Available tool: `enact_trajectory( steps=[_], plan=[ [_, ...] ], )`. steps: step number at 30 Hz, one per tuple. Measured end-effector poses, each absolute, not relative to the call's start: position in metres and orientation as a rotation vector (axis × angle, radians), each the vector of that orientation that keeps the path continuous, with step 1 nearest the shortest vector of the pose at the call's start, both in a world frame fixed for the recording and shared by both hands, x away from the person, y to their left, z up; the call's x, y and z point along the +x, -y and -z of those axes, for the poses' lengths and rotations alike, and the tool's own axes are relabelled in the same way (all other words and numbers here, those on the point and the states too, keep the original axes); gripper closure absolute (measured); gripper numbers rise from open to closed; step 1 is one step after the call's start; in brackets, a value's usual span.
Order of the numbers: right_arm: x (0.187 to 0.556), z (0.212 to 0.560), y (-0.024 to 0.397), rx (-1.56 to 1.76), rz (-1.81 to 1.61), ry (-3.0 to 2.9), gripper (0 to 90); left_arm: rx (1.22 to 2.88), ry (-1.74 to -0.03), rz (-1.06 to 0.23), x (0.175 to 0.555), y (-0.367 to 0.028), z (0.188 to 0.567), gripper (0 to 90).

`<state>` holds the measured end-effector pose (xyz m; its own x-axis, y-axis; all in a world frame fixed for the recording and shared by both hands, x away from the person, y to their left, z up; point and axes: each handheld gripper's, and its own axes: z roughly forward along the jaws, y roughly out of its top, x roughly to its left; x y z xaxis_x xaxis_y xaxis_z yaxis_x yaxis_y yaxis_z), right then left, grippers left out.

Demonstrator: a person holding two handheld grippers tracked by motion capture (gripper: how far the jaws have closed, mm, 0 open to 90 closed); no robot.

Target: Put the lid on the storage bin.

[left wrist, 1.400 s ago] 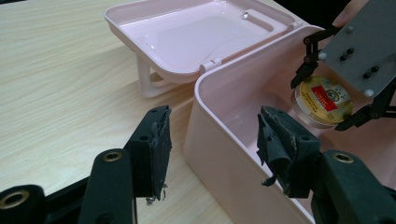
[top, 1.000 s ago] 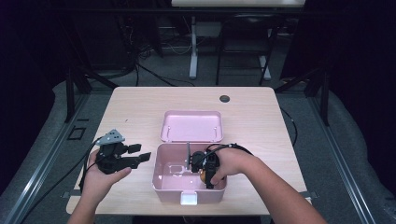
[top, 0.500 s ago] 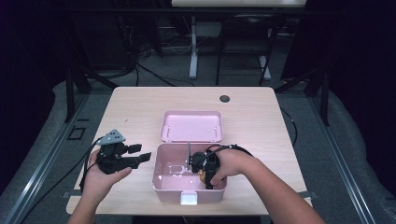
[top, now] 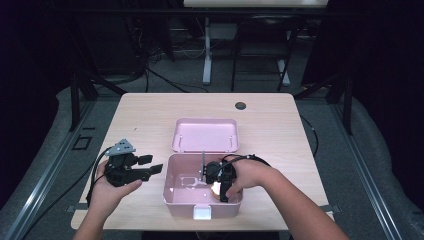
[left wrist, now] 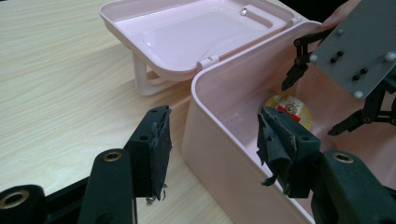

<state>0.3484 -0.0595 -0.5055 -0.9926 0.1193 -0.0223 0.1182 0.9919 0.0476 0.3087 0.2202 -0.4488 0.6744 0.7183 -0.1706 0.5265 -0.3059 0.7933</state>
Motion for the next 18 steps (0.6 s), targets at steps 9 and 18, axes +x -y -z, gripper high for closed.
enact_trajectory(
  steps=[9, 18],
  plan=[
    [0.347, 0.483, 0.062, 0.242, -0.153, -3.095, 24.3, 2.018, -0.953, -0.277, 0.307, -0.214, 0.452, 44.4],
    [0.343, 0.458, 0.071, 0.304, -0.273, -3.045, 25.9, 2.004, -0.956, -0.261, 0.307, -0.214, 0.451, 44.2]
  ],
)
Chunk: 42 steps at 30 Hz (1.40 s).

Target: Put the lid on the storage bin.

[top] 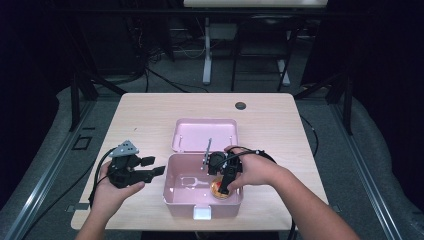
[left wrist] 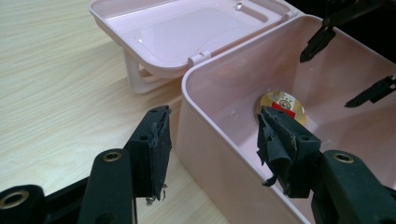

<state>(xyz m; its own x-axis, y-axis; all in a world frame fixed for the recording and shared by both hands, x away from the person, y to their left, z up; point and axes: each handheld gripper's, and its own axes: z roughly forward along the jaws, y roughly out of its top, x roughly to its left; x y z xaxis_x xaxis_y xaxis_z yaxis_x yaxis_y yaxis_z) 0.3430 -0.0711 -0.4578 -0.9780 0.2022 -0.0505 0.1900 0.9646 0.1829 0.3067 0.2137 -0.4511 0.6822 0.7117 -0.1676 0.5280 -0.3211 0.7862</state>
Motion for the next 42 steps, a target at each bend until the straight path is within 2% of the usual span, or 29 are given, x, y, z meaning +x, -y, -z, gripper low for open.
enact_trajectory(
  steps=[5, 12, 15, 19, 27, 32, 38, 42],
  plan=[
    [0.343, 0.443, 0.078, 0.383, -0.335, -3.018, 23.4, 2.008, -0.956, -0.269, 0.305, -0.21, 0.451, 42.7],
    [0.344, 0.432, 0.088, 0.439, -0.391, -3.012, 14.6, 1.999, -0.93, -0.272, 0.304, -0.207, 0.45, 39.9],
    [0.342, 0.429, 0.09, 0.427, -0.407, -3.002, 14.8, 1.998, -0.925, -0.271, 0.303, -0.207, 0.45, 38.3],
    [0.343, 0.426, 0.094, 0.455, -0.381, -2.959, 20.3, 2.016, -0.918, -0.278, 0.303, -0.206, 0.45, 39.0],
    [0.35, 0.417, 0.106, 0.565, -0.483, -2.923, 33.9, 2.021, -0.889, -0.28, 0.302, -0.204, 0.451, 46.2],
    [0.352, 0.414, 0.113, 0.646, -0.552, -2.919, 42.4, 2.014, -0.902, -0.282, 0.303, -0.203, 0.452, 46.7],
    [0.351, 0.414, 0.121, 0.722, -0.591, -2.884, 43.6, 2.001, -0.893, -0.298, 0.303, -0.203, 0.453, 46.4],
    [0.351, 0.413, 0.126, 0.757, -0.613, -2.86, 48.9, 1.972, -0.863, -0.29, 0.301, -0.202, 0.451, 45.7]
  ],
)
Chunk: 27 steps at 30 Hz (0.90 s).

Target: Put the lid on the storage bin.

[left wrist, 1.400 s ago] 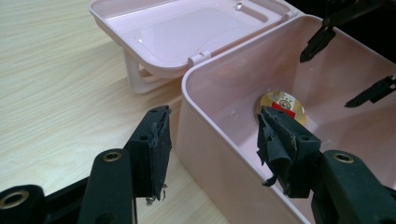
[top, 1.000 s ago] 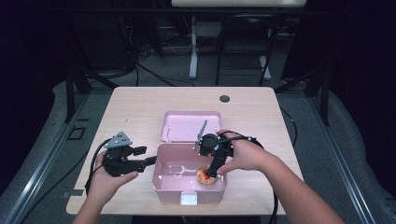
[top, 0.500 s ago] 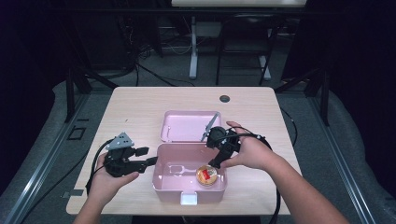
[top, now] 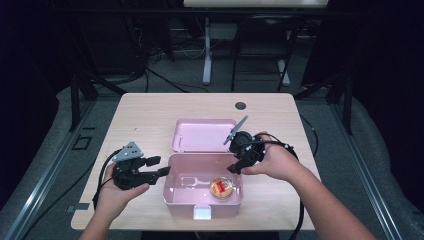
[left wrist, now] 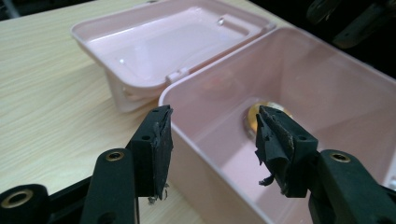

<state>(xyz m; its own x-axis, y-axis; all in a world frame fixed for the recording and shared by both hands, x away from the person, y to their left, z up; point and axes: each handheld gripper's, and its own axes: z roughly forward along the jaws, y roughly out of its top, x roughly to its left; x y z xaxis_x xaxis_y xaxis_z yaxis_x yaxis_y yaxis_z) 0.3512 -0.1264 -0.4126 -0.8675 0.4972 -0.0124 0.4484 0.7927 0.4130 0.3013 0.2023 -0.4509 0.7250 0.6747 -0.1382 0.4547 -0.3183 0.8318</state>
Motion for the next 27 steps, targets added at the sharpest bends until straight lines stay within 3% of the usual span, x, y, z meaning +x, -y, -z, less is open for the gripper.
enact_trajectory(
  steps=[8, 27],
  plan=[
    [0.353, 0.411, 0.133, 0.844, -0.691, -2.798, 52.0, 1.989, -0.84, -0.301, 0.3, -0.199, 0.453, 45.9],
    [0.373, 0.416, 0.14, 1.065, -0.844, -2.596, 57.0, 2.021, -0.848, -0.259, 0.301, -0.194, 0.463, 79.5]
  ],
)
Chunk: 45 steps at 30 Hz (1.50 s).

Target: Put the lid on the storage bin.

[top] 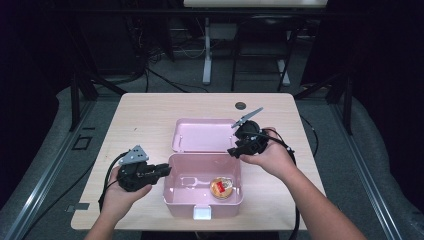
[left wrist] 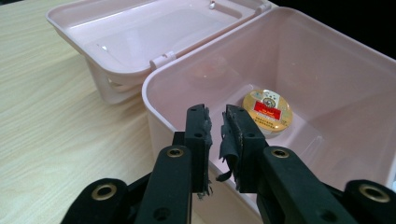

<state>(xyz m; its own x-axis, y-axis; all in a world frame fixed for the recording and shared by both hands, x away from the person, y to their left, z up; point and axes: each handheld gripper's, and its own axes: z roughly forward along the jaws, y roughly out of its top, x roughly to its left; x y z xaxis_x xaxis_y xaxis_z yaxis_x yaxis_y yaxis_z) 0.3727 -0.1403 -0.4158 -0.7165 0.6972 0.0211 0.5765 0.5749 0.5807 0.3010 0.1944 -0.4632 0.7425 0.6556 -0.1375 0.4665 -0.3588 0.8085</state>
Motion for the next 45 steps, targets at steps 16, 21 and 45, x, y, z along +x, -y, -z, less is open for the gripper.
enact_trajectory(
  steps=[16, 21, 45],
  plan=[
    [0.387, 0.419, 0.141, 1.164, -0.883, -2.512, 57.9, 2.061, -0.891, -0.292, 0.302, -0.196, 0.465, 81.0],
    [0.391, 0.42, 0.142, 1.186, -0.889, -2.483, 57.9, 2.069, -0.893, -0.283, 0.304, -0.195, 0.467, 80.3],
    [0.427, 0.437, 0.142, 1.376, -0.859, -2.358, 59.5, 2.056, -0.897, -0.267, 0.304, -0.196, 0.468, 81.3]
  ],
)
